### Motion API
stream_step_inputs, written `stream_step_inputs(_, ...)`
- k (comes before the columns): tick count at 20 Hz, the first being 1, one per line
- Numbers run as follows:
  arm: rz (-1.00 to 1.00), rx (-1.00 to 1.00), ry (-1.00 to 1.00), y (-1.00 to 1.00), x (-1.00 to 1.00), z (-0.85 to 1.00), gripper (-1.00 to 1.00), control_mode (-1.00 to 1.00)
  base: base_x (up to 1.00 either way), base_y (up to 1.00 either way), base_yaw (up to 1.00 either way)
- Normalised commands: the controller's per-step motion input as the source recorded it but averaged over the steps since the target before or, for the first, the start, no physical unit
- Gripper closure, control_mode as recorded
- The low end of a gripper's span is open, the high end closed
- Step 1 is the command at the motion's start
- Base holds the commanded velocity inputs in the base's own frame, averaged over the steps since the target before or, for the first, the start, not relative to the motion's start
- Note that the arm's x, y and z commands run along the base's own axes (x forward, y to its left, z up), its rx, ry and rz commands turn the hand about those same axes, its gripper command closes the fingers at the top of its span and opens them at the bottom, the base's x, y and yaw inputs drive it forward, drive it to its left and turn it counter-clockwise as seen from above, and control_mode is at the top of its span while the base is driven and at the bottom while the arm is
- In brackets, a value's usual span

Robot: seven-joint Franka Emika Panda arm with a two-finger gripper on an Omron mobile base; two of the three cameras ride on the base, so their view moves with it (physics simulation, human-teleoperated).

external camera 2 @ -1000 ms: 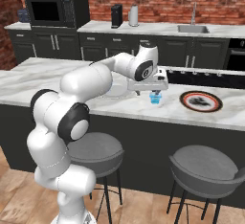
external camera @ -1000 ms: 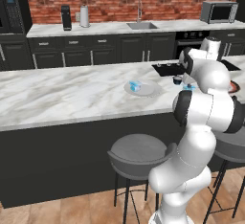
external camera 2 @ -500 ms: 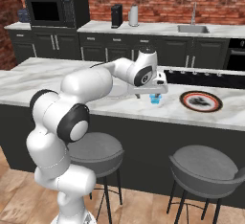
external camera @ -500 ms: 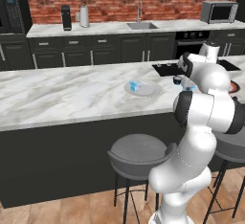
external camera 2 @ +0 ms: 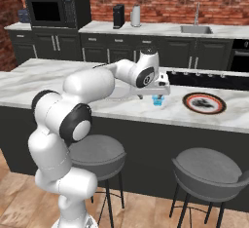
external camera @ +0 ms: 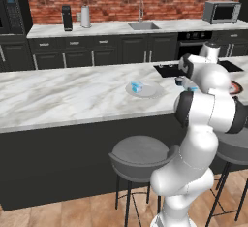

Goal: Place two yogurt containers on each plate.

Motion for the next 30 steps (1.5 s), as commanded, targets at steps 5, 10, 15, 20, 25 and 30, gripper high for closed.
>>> stream_step_inputs(5, -0.03, 0.0, 0.0, -0.01, 0.17, 0.0, -1.0, -1.0, 0.0, 0.0, 0.0)
stream_step_inputs(10, 0.0, 0.0, 0.0, -0.03, 0.18, -0.01, -1.0, -1.0, 0.0, 0.0, 0.0)
stream_step_inputs(15, 0.0, 0.0, 0.0, -0.05, 0.13, -0.07, -1.0, -1.0, 0.0, 0.0, 0.0)
stream_step_inputs(20, 0.0, 0.0, 0.0, -0.12, 0.14, -0.1, -1.0, -1.0, 0.0, 0.0, 0.0)
stream_step_inputs(25, 0.0, 0.0, 0.0, -0.11, 0.17, -0.14, -1.0, -1.0, 0.0, 0.0, 0.0)
stream_step_inputs(30, 0.0, 0.0, 0.0, 0.0, 0.21, -0.07, -1.0, -1.0, 0.0, 0.0, 0.0)
